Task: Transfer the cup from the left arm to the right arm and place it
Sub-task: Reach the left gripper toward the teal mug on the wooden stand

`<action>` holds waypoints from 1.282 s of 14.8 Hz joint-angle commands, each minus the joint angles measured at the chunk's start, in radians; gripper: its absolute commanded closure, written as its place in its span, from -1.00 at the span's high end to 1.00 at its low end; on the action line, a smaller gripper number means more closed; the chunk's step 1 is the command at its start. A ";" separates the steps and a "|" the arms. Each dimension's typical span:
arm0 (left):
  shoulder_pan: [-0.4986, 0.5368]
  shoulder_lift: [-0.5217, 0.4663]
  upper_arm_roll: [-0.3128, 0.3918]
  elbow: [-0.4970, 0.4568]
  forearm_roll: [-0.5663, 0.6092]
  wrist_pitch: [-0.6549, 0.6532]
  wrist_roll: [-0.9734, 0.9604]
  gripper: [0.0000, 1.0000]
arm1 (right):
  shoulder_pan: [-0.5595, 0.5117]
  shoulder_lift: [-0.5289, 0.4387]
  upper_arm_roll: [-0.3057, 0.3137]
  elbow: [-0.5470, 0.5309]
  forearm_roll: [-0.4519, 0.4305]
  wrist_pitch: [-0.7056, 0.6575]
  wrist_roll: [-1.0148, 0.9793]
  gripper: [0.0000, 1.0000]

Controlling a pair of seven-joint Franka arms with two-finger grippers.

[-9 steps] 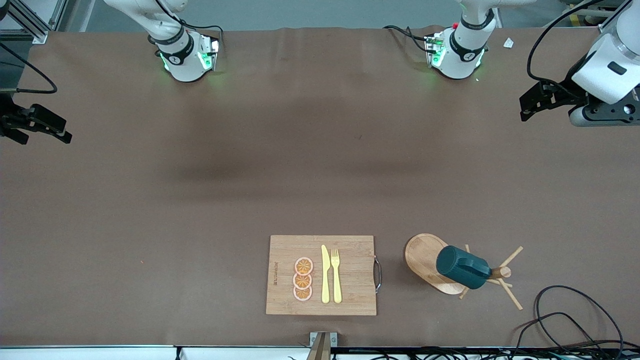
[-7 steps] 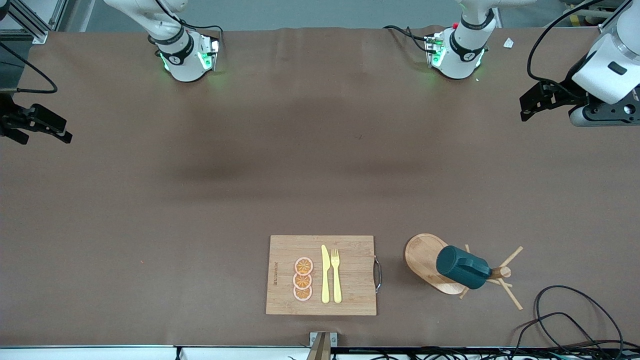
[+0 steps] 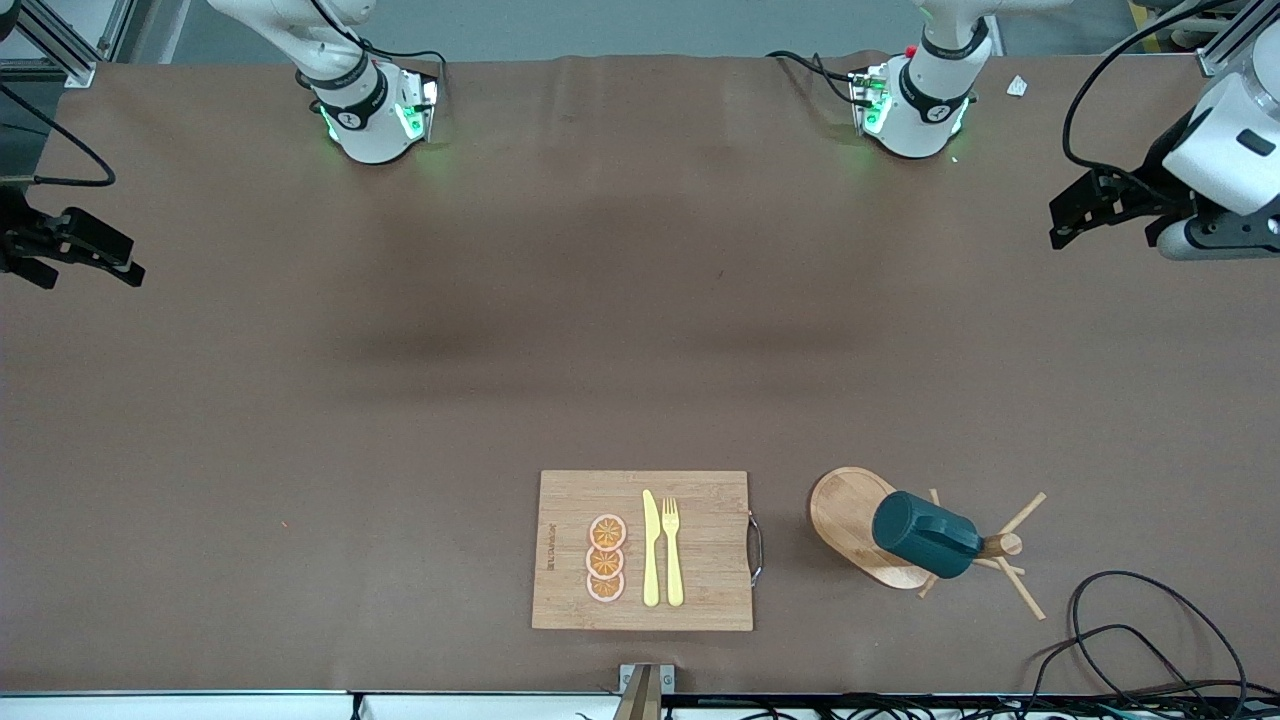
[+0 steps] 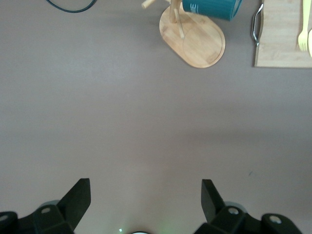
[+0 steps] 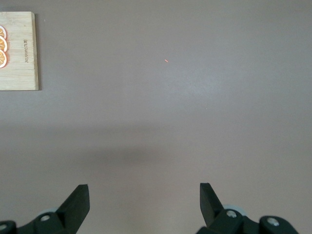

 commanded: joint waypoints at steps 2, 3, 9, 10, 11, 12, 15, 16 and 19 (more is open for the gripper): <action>-0.008 0.140 -0.002 0.133 -0.089 0.069 -0.232 1.00 | -0.004 -0.023 0.004 -0.003 0.014 0.000 -0.010 1.00; -0.005 0.157 0.000 0.133 -0.118 0.114 -0.286 1.00 | -0.004 -0.023 0.004 -0.003 0.014 -0.002 -0.010 1.00; -0.013 0.283 -0.003 0.133 -0.241 0.371 -0.592 1.00 | -0.005 -0.023 0.004 -0.005 0.014 -0.011 -0.009 1.00; -0.016 0.307 -0.008 0.133 -0.247 0.418 -0.639 1.00 | -0.005 -0.023 0.004 -0.005 0.014 -0.010 -0.007 1.00; -0.017 0.341 -0.011 0.135 -0.249 0.471 -0.688 1.00 | -0.005 -0.023 0.004 -0.005 0.014 -0.010 -0.007 1.00; -0.016 0.373 -0.015 0.135 -0.255 0.542 -0.719 1.00 | -0.005 -0.023 0.004 -0.005 0.014 -0.013 -0.007 1.00; -0.014 0.450 -0.016 0.144 -0.347 0.654 -0.760 1.00 | -0.005 -0.023 0.004 -0.005 0.014 -0.014 -0.007 1.00; -0.011 0.472 -0.016 0.150 -0.352 0.694 -0.760 1.00 | -0.004 -0.023 0.005 0.000 0.014 -0.010 -0.006 1.00; -0.007 0.518 -0.016 0.152 -0.355 0.748 -0.760 1.00 | 0.006 -0.023 0.002 0.000 0.014 -0.019 -0.001 1.00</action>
